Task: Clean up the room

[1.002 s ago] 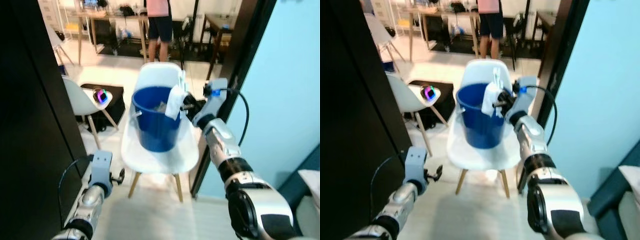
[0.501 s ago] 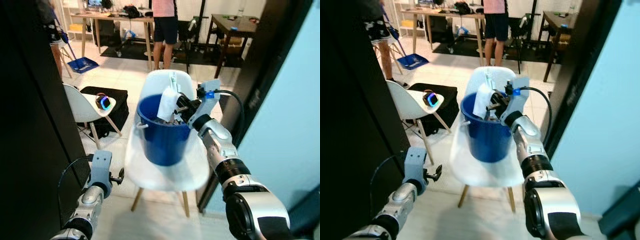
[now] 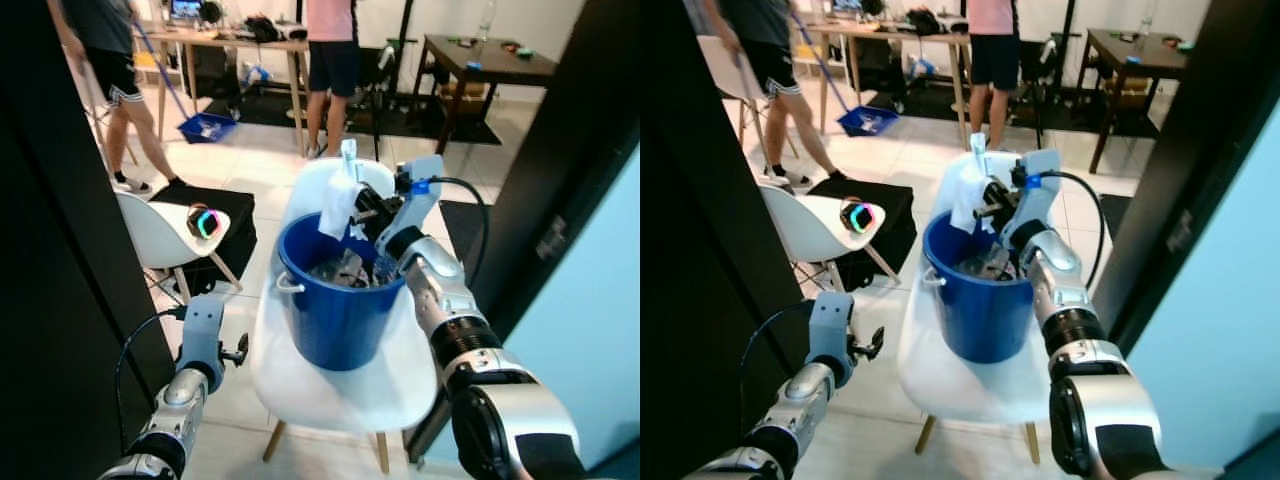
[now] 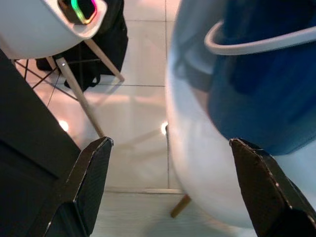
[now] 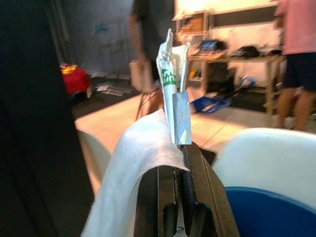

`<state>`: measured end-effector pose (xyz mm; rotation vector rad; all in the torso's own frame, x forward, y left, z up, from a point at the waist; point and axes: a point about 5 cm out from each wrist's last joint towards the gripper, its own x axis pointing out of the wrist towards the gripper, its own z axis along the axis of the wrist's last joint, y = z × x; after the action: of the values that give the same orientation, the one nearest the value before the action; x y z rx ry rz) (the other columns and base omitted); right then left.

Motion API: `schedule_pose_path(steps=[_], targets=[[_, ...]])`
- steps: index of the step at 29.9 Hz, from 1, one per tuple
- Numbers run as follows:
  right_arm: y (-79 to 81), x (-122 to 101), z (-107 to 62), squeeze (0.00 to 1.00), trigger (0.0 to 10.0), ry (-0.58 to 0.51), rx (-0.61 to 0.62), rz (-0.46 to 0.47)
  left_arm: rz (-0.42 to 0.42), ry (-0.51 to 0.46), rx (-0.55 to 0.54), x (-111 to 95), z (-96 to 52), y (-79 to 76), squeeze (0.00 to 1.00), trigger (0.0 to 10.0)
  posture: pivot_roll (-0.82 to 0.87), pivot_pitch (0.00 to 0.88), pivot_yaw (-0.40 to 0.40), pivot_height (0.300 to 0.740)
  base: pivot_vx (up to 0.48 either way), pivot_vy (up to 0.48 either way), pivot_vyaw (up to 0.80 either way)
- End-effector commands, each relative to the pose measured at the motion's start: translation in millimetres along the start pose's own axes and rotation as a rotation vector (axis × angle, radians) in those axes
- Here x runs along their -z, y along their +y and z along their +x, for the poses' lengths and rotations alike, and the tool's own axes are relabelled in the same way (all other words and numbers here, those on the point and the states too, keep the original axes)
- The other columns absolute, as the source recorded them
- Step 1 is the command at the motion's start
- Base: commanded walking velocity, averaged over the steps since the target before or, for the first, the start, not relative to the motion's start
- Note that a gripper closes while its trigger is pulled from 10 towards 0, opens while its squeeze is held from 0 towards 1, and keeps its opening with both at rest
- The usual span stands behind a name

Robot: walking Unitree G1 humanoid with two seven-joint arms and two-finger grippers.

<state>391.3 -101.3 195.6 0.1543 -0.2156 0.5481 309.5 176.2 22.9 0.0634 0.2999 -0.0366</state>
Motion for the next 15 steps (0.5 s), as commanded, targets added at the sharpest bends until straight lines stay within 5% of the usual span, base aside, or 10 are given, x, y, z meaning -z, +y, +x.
schedule_pose_path(steps=[1, 8, 13, 15], targets=[[-8.3, 1.6, -3.2, 0.00, 10.0, 0.037, 0.046, -0.033, -0.010, 0.010, -0.008, 1.1, 0.0, 1.5, 0.00, 10.0, 0.01, 0.000, -0.062, 0.740, 0.394, 0.000, 0.00], [-14.6, 9.6, -6.6, 0.00, 10.0, 0.111, 0.100, -0.071, -0.013, 0.013, -0.010, 1.5, 0.0, 1.3, 0.00, 10.0, 0.01, 0.000, -0.064, 0.740, 0.397, 0.000, 0.00], [-24.1, 20.8, -12.7, 0.00, 10.0, 0.232, 0.165, -0.148, -0.029, 0.032, -0.019, 3.7, 0.0, 0.8, 0.00, 10.0, 0.01, 0.000, -0.065, 0.740, 0.330, 0.000, -0.58], [-29.6, 36.0, -21.1, 0.00, 10.0, 0.366, 0.192, -0.206, -0.037, 0.043, -0.027, 5.2, -0.1, 0.8, 0.00, 10.0, 0.01, 0.000, -0.065, 0.740, 0.000, 0.000, -0.40]])
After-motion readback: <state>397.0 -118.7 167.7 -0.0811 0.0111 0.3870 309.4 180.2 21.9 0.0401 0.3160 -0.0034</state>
